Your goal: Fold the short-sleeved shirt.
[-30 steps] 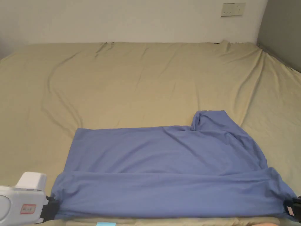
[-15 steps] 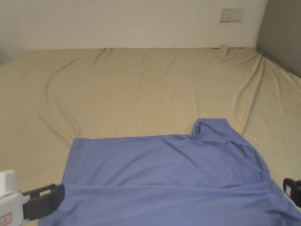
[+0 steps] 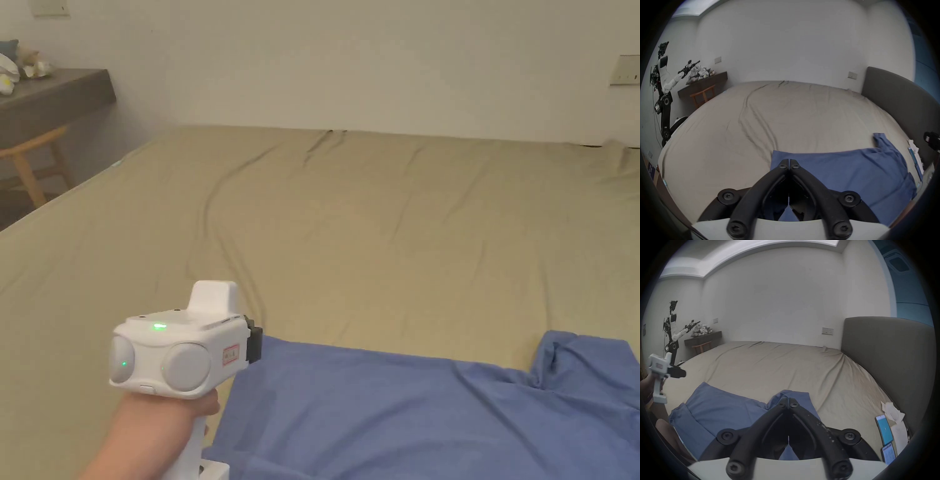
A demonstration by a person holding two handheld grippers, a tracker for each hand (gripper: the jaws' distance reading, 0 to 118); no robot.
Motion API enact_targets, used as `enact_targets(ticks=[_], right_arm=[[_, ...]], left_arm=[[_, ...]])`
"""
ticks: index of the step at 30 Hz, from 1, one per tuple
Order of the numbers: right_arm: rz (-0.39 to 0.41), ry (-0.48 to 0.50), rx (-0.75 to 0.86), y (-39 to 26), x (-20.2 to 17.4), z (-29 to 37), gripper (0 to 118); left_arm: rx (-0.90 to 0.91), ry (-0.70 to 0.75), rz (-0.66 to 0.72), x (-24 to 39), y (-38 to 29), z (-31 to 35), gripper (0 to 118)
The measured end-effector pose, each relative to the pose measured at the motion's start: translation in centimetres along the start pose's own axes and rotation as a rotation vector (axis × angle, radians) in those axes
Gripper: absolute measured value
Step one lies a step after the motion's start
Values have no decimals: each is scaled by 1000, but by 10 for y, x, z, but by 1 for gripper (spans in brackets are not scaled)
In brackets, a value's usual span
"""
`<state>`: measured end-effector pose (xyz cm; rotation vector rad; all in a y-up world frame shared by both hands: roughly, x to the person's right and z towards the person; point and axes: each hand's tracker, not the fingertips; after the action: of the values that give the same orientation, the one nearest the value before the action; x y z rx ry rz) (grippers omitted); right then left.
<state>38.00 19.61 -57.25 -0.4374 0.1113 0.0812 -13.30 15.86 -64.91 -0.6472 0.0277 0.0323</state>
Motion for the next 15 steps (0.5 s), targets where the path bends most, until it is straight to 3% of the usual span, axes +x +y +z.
enact_targets(ticks=[2, 3, 4, 5, 6, 9, 12, 13, 15], right_arm=[[27, 9, -7, 5, -7, -14, 1], [32, 18, -13, 5, -9, -20, 1], [30, 32, -22, 5, -9, -27, 1], [29, 41, -30, 5, -11, -32, 1], [31, 43, -37, 3, -13, -37, 1], [46, 49, -62, -3, -14, -50, 1], [51, 55, -85, -8, -10, -63, 1], [51, 55, -94, -9, -8, -67, 1], [41, 50, -112, -10, -6, -71, 1]], left_arm=[[-64, 29, 29, -11, 11, -43, 2], [-97, 22, 20, -13, 15, -61, 17], [-114, 13, 21, -16, 16, -80, 49], [-128, 8, 21, -17, 17, -97, 93], [-161, 28, 12, -17, 16, -113, 108], [-199, 92, -51, -11, 7, -149, 108], [-286, 111, -52, -12, -5, -180, 89], [-345, 105, -24, -10, -11, -185, 76], [-234, 106, 19, -10, -7, -172, 66]])
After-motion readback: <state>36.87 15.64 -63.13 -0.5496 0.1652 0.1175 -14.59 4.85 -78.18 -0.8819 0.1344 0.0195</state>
